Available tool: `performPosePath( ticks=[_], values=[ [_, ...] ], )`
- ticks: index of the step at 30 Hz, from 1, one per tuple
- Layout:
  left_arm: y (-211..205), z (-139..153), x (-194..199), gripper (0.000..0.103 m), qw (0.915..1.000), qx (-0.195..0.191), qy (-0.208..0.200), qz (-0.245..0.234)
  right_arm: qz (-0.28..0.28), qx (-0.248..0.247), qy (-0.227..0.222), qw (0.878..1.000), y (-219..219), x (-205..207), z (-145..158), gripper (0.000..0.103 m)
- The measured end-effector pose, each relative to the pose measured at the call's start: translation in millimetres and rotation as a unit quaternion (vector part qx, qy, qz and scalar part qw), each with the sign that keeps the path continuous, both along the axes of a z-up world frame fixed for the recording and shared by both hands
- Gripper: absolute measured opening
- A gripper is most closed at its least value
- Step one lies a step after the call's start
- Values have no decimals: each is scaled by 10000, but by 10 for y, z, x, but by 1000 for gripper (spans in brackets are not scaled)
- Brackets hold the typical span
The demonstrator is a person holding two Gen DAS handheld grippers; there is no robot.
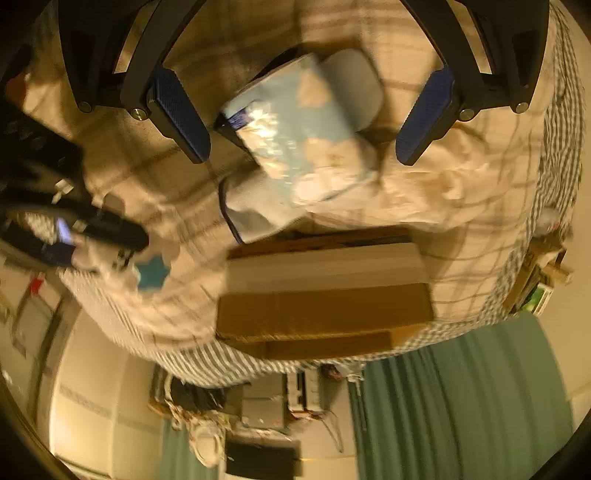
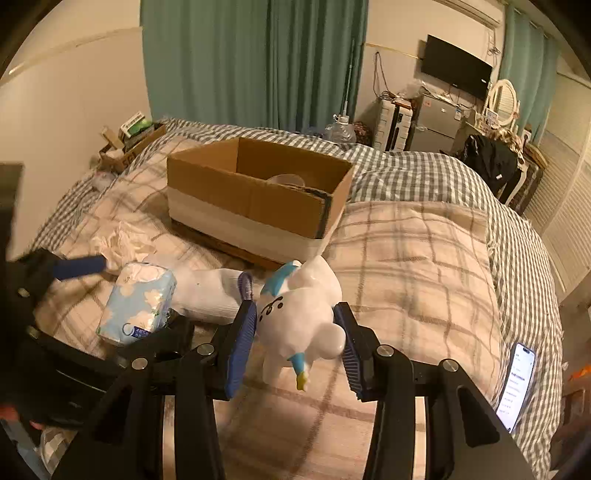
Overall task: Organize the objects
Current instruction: 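Grasp the blue floral tissue pack with the left tool while the right grasps the white plush toy, then carry the tissue pack and plush toy over the box and release both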
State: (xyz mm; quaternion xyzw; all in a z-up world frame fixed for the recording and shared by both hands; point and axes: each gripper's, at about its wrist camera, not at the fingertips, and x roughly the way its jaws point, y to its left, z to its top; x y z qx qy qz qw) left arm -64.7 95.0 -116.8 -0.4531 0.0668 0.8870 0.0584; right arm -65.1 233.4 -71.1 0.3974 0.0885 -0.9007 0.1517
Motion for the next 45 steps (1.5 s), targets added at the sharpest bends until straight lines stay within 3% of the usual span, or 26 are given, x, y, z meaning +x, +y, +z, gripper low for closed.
performPosePath(
  ticks=[2,4,7,12,16,24,30,34,42,45],
  values=[
    [37,-76,-23,92,9999,-25,-144,-70,-13,-47,-24,10000,32,-12,-15,43],
    [9,-98,-33,74,9997,77,-224,-73,-5,-85,-56,9999,42,-9,-36,43],
    [-43,-65,-12,67,9997,136,-197,-20,27,-155,-68,9999,35,2,-46,43],
    [-101,91,47,65,9997,260,-44,11,70,-196,74,9998,23,61,48,43],
    [-130,400,-40,64,9988,431,184,-152,149,-87,344,9993,-5,56,254,43],
    [-94,1306,-525,64,9912,26,1269,-374,250,217,1290,9911,-122,-280,1052,43],
    [-201,1566,-1158,64,9904,163,1337,-322,265,-63,1497,9883,-171,-810,1486,43],
    [-293,1372,-1580,64,9952,123,951,-198,241,-97,1330,9908,-246,-1270,1463,43],
    [-490,552,-2032,64,9998,93,169,-23,367,2,300,9989,-477,-1985,527,43],
    [-555,368,-2118,68,9999,86,8,-83,427,-71,154,9989,-512,-2059,301,43]
  ],
)
